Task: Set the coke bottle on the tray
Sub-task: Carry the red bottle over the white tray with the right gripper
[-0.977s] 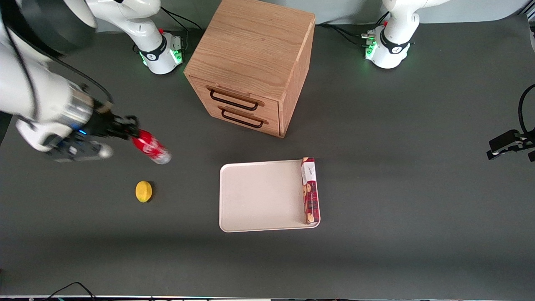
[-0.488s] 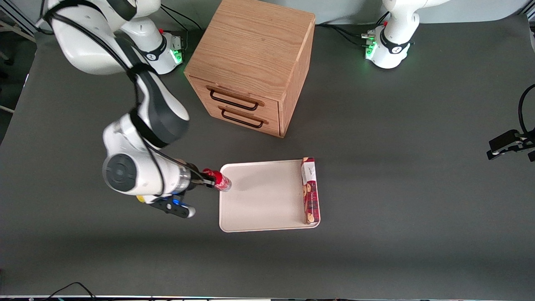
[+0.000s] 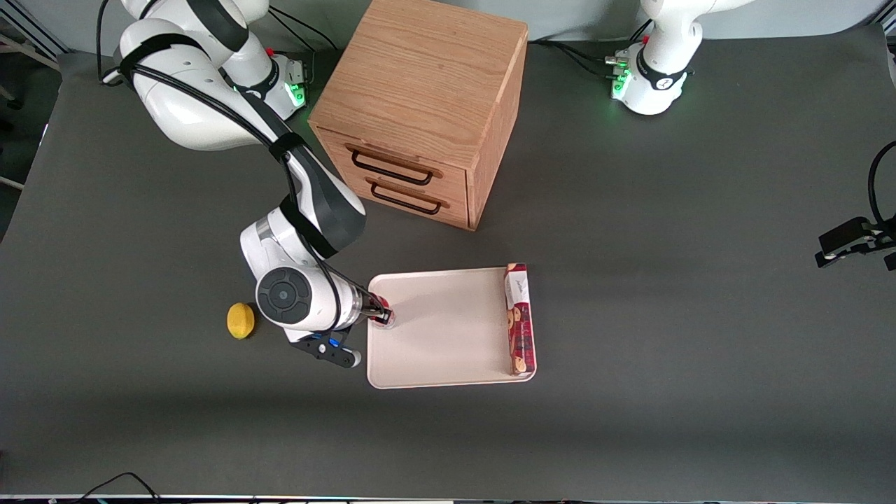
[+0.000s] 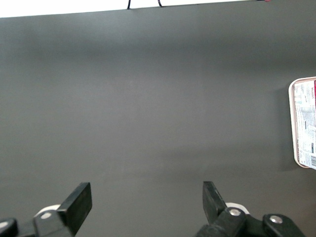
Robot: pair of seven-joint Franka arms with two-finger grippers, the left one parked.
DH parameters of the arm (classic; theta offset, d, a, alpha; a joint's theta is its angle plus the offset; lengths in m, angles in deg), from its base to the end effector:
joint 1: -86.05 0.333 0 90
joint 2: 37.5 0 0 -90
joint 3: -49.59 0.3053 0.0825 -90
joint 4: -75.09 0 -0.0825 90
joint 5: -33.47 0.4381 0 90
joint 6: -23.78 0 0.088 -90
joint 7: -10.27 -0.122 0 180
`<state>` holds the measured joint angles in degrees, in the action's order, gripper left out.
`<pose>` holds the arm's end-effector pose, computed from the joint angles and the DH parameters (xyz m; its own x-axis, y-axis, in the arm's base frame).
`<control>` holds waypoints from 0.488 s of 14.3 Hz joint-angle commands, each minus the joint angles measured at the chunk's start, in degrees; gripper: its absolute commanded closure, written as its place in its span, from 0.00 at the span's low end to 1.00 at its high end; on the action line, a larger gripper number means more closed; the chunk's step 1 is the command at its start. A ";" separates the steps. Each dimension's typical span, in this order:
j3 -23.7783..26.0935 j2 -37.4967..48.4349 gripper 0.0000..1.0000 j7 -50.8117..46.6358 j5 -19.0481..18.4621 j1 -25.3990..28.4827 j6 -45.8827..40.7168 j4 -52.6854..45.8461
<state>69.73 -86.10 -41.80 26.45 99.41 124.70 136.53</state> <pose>0.7072 0.3586 0.2897 0.9084 -0.3742 -0.1865 -0.3801 -0.9250 0.0048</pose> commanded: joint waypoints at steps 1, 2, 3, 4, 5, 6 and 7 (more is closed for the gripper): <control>1.13 -0.01 0.00 -1.55 -1.94 0.09 -0.90 -2.73; 1.65 1.13 0.00 -1.29 -1.95 -0.26 -1.25 -2.74; 2.09 3.05 0.00 -1.02 -2.03 -0.78 -2.47 -2.74; 2.18 5.77 0.00 -0.24 -2.03 -1.05 -4.48 -2.82; 2.10 9.45 0.00 1.25 -2.03 -2.01 -6.59 -2.74; 2.10 13.14 0.00 2.83 -2.03 -2.98 -9.40 -2.74; 2.44 16.75 0.00 6.42 -1.86 -4.81 -14.30 -2.74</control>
<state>71.19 -78.25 -39.91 25.17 97.88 117.47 131.64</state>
